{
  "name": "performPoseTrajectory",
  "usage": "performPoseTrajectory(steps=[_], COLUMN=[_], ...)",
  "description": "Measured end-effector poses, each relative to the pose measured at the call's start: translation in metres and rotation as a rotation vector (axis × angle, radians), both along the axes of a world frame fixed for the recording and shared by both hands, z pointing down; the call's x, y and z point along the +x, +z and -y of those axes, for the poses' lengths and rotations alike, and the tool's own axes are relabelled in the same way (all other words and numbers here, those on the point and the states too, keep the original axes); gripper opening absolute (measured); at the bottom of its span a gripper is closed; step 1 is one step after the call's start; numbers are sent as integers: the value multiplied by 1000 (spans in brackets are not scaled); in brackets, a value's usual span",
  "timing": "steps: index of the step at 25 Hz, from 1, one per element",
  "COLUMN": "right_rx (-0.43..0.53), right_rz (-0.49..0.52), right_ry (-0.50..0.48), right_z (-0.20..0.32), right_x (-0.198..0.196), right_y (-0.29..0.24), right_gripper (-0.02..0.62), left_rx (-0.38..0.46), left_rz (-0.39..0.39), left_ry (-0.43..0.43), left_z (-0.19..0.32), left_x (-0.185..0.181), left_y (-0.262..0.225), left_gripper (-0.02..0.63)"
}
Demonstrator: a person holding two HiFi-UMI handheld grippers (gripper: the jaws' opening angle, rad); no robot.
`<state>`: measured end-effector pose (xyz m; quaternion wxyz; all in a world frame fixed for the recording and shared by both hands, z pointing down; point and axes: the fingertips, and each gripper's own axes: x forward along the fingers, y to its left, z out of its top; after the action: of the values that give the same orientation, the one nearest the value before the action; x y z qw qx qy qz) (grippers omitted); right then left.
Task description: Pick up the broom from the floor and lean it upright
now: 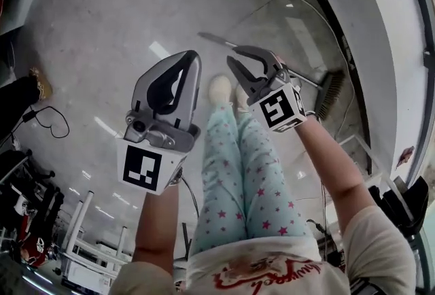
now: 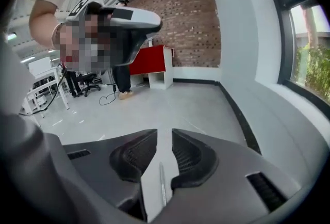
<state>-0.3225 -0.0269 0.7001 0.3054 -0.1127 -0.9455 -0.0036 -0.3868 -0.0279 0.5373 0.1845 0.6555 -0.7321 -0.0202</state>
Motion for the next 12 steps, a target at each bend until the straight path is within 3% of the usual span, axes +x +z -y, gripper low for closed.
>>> performPoseTrajectory(steps=[2,12], right_rx=[-10,64], right_rz=[-55,-284], right_ry=[-21,-169], right_z=[-7,-34], right_x=[3,29], right_y=[44,253], right_gripper=[117,129], left_rx=[-16,-41], left_rz=[-10,-47], left_ry=[-10,-13], left_z=[-4,-25], left_x=[-3,-1], left_y=[29,145], left_gripper=[20,20])
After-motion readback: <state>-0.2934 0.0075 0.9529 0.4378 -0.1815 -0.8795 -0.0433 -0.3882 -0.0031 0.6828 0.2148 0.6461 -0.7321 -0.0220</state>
